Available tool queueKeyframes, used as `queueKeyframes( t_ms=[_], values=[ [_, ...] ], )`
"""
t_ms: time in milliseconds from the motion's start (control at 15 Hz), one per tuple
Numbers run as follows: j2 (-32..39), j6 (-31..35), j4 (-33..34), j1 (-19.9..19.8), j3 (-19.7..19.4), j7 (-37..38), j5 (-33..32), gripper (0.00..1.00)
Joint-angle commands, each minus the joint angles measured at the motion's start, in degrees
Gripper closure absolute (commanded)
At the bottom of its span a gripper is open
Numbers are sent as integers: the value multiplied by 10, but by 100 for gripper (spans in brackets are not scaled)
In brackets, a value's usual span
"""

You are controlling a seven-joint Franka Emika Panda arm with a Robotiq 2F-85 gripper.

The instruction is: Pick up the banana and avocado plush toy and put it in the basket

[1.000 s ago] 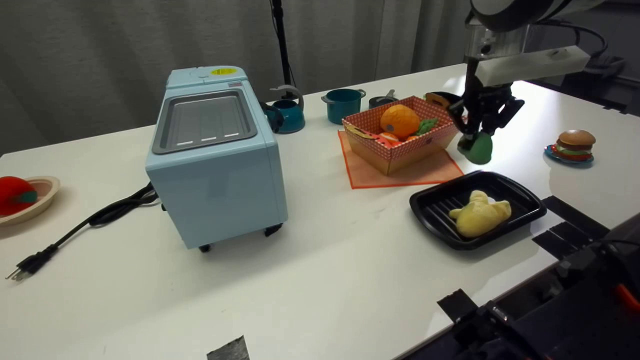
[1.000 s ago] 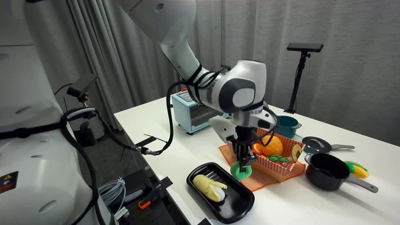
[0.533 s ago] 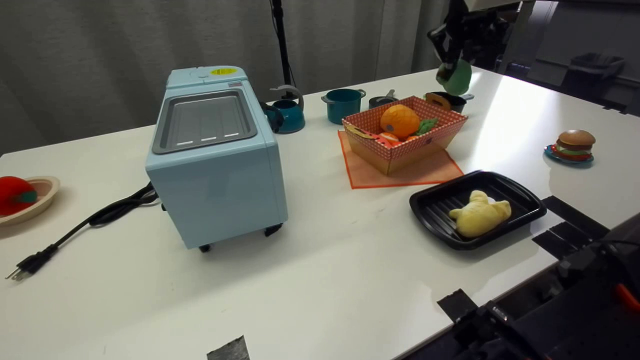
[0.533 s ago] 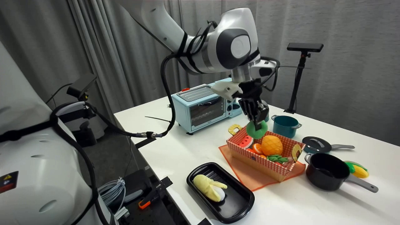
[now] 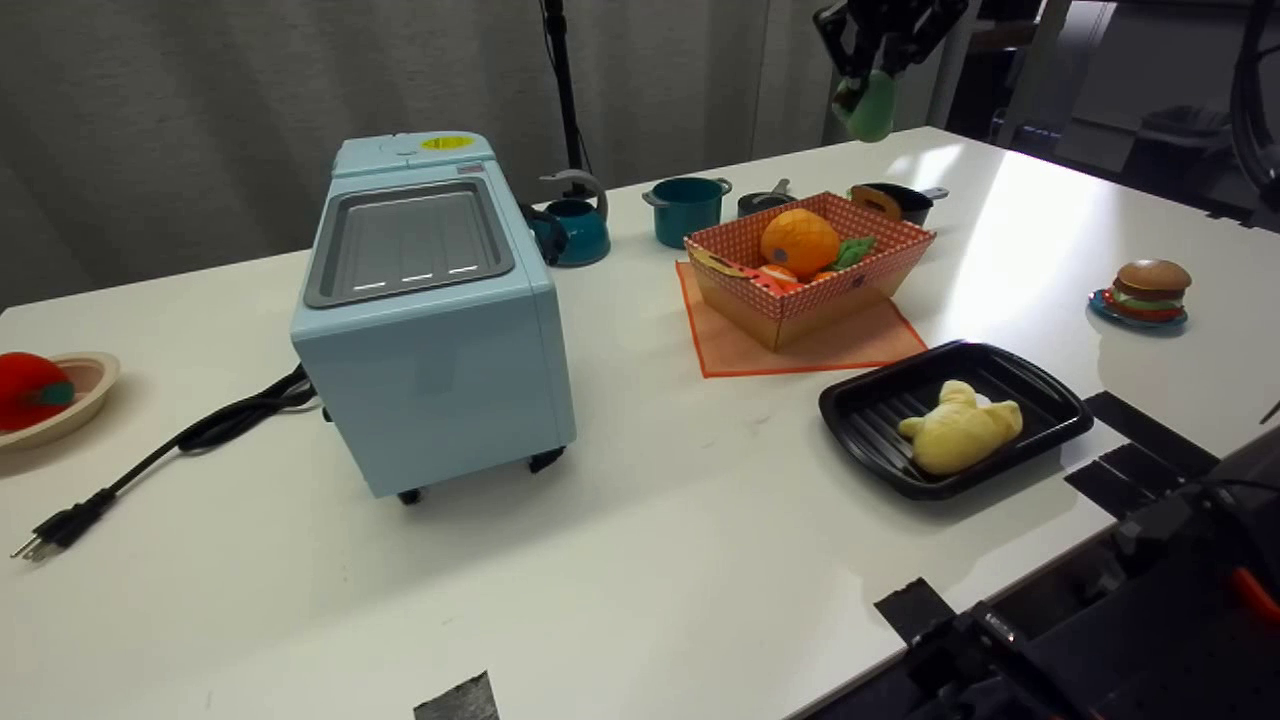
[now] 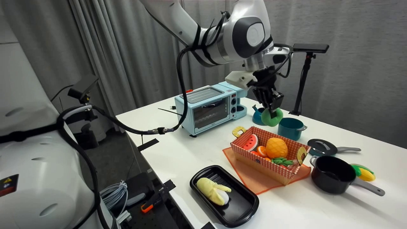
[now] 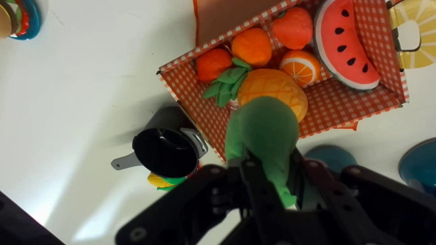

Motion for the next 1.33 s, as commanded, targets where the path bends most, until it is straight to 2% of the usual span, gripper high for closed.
queueKeyframes(
  t_ms=[0, 400, 867, 1267],
  values=[
    [39, 6, 40, -1, -4, 14, 2, 49],
    [32, 18, 29, 7, -6, 15, -1, 1],
    [6, 11, -21, 8, -2, 16, -3, 0],
    [-15, -4, -89, 2, 0, -9, 44, 0]
  ],
)
